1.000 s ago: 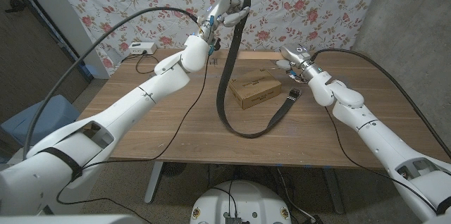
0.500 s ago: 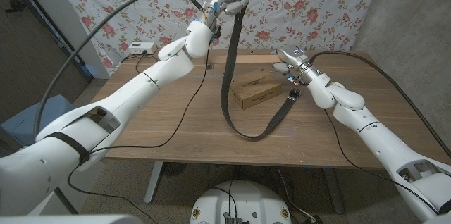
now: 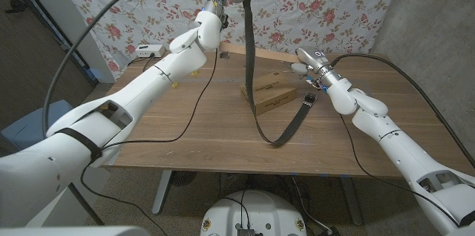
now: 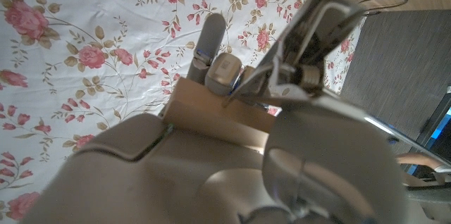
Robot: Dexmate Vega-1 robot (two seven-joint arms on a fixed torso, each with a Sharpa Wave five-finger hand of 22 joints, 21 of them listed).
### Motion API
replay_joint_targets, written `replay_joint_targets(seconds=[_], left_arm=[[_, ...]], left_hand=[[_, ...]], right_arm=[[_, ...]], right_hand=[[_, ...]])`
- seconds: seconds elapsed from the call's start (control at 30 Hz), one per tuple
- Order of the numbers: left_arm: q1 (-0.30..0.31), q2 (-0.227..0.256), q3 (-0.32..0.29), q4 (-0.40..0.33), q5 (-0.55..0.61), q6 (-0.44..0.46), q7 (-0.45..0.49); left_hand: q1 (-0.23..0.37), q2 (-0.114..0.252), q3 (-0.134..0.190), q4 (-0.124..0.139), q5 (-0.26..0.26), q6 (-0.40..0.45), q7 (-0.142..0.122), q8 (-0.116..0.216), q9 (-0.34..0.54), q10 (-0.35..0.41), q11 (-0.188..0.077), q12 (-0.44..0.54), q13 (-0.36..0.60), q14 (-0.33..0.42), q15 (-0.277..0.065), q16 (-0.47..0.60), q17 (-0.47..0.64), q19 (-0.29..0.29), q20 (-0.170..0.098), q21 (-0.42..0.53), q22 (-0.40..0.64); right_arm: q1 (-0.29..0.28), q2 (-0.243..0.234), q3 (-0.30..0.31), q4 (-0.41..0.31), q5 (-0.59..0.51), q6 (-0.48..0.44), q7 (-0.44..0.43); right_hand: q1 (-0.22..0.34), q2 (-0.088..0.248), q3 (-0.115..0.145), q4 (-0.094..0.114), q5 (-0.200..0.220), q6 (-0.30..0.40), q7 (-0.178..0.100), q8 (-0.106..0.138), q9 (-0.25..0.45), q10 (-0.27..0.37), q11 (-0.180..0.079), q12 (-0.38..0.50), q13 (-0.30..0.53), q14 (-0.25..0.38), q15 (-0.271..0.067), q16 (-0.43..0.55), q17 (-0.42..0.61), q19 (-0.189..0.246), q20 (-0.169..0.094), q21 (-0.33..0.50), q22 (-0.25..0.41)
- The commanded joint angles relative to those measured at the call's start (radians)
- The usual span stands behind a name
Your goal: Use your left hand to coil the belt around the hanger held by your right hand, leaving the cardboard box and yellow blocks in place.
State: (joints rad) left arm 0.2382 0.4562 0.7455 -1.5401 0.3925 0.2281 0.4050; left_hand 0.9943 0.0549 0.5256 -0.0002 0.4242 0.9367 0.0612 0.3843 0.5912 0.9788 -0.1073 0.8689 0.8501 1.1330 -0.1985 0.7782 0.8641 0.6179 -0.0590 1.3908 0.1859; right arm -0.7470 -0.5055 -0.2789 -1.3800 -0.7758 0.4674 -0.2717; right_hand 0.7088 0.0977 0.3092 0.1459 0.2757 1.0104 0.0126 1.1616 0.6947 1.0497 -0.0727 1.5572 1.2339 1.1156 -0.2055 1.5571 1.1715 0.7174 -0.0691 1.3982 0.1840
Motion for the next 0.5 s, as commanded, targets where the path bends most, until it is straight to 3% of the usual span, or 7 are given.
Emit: replay_joint_targets(seconds=[0.03, 0.27, 0.5], left_arm=[[-0.048, -0.012, 0.026, 0.057, 0.058, 0.101, 0.016], [-0.069, 0.010, 0.057, 0.081, 0.097, 0.201, -0.045], [-0.067, 0.035, 0.104, 0.095, 0.140, 0.224, -0.088]], left_hand=[[0.012, 0.002, 0.033, -0.022, -0.002, 0.052, 0.045, -0.005, 0.004, 0.035, -0.037, -0.003, 0.009, 0.023, -0.014, -0.005, 0.004, 0.005, -0.049, 0.007, 0.001], [0.010, -0.001, 0.035, -0.020, -0.006, 0.054, 0.044, -0.009, 0.010, 0.034, -0.037, -0.007, 0.014, 0.021, -0.013, -0.009, 0.012, -0.001, -0.046, 0.007, 0.000], [0.010, -0.005, 0.039, -0.018, -0.009, 0.054, 0.042, -0.017, 0.014, 0.039, -0.035, -0.016, 0.009, 0.021, -0.014, -0.016, 0.019, -0.002, -0.046, 0.008, -0.002]], right_arm=[[0.001, 0.012, 0.027, 0.021, 0.150, 0.058, 0.088], [0.004, 0.030, 0.045, 0.037, 0.275, 0.101, 0.144], [0.017, 0.057, 0.060, 0.060, 0.453, 0.134, 0.244]], right_hand=[[-0.068, 0.065, 0.008, 0.002, 0.003, -0.002, 0.010, 0.009, 0.000, -0.001, 0.006, 0.005, 0.003, -0.007, -0.004, 0.006, 0.070, -0.006, -0.031, 0.006, 0.002], [-0.071, 0.065, 0.009, 0.001, 0.006, -0.004, 0.012, 0.015, -0.005, 0.002, 0.008, 0.007, 0.003, -0.010, -0.005, 0.007, 0.070, -0.007, -0.031, 0.009, 0.002], [-0.072, 0.066, 0.011, 0.001, 0.008, -0.007, 0.013, 0.024, -0.003, 0.000, 0.008, 0.006, 0.003, -0.008, -0.005, 0.008, 0.070, -0.007, -0.029, 0.012, 0.002]])
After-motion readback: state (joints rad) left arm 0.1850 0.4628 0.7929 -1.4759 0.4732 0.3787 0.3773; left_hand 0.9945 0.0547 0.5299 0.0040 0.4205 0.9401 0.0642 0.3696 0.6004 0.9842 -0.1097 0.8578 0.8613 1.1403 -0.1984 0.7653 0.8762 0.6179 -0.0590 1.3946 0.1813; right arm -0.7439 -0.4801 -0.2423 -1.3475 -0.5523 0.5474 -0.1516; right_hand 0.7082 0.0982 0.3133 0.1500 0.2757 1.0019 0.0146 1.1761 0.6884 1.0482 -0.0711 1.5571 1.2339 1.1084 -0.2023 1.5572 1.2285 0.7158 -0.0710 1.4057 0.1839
